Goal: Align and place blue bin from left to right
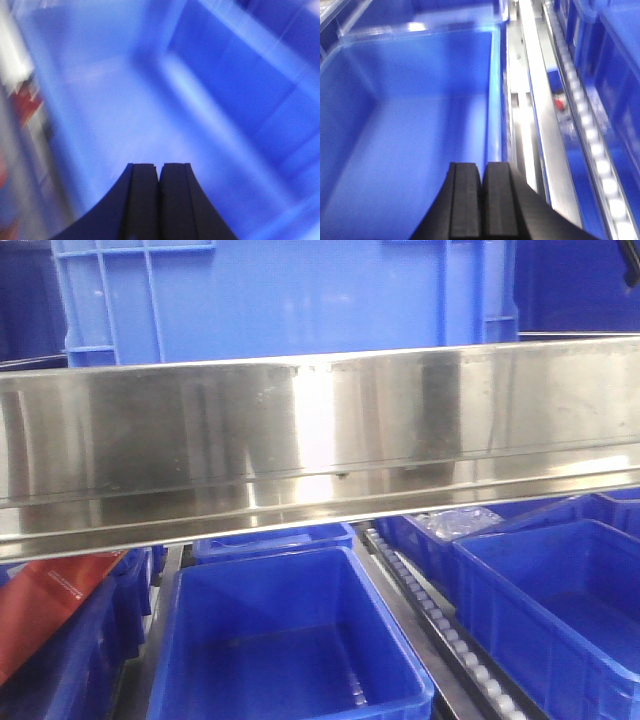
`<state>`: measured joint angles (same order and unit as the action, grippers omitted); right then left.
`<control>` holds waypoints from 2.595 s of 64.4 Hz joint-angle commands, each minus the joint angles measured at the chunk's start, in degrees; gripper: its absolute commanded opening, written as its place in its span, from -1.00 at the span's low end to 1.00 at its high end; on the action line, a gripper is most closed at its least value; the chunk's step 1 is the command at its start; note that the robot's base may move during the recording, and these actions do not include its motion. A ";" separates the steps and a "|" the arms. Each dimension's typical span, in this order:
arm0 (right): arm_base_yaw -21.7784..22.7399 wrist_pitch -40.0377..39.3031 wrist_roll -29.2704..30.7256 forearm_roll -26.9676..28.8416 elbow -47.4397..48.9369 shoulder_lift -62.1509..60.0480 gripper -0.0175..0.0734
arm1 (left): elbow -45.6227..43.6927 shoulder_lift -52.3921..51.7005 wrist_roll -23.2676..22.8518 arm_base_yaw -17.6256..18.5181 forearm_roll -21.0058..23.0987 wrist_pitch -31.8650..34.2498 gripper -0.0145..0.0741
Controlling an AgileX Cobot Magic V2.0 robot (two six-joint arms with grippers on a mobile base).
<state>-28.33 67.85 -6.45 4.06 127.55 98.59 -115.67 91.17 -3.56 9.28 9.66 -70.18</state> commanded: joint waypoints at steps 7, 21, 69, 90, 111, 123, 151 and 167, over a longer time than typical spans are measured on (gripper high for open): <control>-0.10 -11.63 0.45 -1.27 -15.48 -7.51 -0.97 | 16.82 -13.78 0.54 0.39 -1.48 12.88 -0.92; -0.10 -29.88 0.68 -1.40 -39.52 -23.36 -0.97 | 37.17 -32.76 0.54 0.39 -3.94 27.90 -0.92; -0.34 -50.73 6.45 -3.14 -97.75 -80.73 -0.97 | 84.00 -91.17 0.54 0.39 -9.66 34.89 -0.92; -0.34 -55.06 6.45 -3.25 -107.33 -89.52 -0.97 | 85.63 -91.17 0.54 0.39 -9.66 36.55 -0.92; -0.34 -55.06 6.45 -3.25 -107.33 -89.52 -0.97 | 85.63 -91.17 0.54 0.39 -9.66 36.28 -0.92; -0.34 -55.06 6.45 -3.25 -107.33 -89.52 -0.97 | 85.63 -91.17 0.54 0.39 -9.66 36.28 -0.92; -0.34 -55.06 6.45 -3.25 -107.33 -89.52 -0.97 | 99.24 -91.17 0.54 -7.56 -11.56 48.18 -0.92; -0.34 -55.06 6.45 -3.25 -107.33 -89.52 -0.97 | 115.67 -91.17 0.54 -11.63 -10.05 67.10 -0.92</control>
<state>-28.69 14.13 -0.47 1.40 20.24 9.31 -3.52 0.35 -3.10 -1.69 -1.70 -10.76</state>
